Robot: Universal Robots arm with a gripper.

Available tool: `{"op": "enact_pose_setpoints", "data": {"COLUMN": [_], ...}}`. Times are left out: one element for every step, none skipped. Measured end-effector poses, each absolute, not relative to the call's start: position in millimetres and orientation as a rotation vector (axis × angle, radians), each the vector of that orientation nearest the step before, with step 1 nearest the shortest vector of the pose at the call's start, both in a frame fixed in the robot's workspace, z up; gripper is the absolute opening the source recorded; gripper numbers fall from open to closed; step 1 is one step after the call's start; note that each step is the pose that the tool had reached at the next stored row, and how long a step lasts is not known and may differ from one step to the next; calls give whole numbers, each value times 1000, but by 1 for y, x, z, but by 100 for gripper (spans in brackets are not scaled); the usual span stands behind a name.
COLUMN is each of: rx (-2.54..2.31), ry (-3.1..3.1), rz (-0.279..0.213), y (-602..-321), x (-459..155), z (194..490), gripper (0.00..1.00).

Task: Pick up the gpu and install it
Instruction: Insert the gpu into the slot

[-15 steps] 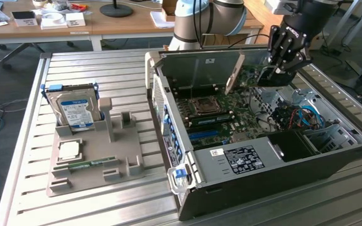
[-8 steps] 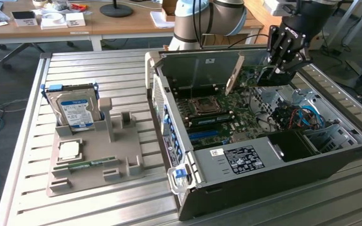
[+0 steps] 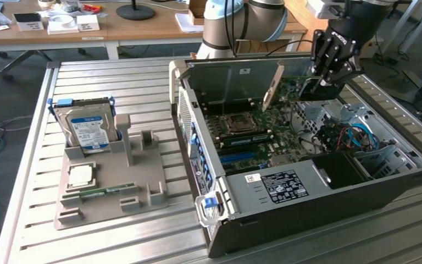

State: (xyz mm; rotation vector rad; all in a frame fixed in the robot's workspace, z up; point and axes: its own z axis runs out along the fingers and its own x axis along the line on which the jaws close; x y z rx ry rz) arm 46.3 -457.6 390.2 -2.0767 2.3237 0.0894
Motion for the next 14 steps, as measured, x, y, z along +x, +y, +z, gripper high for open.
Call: {"op": "enact_pose_setpoints", "data": {"rx": [-2077,-2077,-2077,-2076,-2076,-2075,-2075,-2075,-2075,-2075,-2075,-2076,-2076,-2077], "ry": [2323,2323,2323,2322,2322,2321,2321,2320,2320,2319,2319,2318,2317,2316], "rz": [90,90,90,88,87,86,86,85,84,84,84,83,83,82], "y": [-458,-458,-458,-458,-458,-458,-458,-458,-458,-458,-458,-458,-458,-458], "x": [45,44,43,41,39,37,36,34,32,30,28,25,23,20], "z": [390,390,390,390,390,390,390,390,390,390,390,390,390,390], "gripper": [27,27,27,27,27,27,27,27,27,27,27,27,27,27]}}
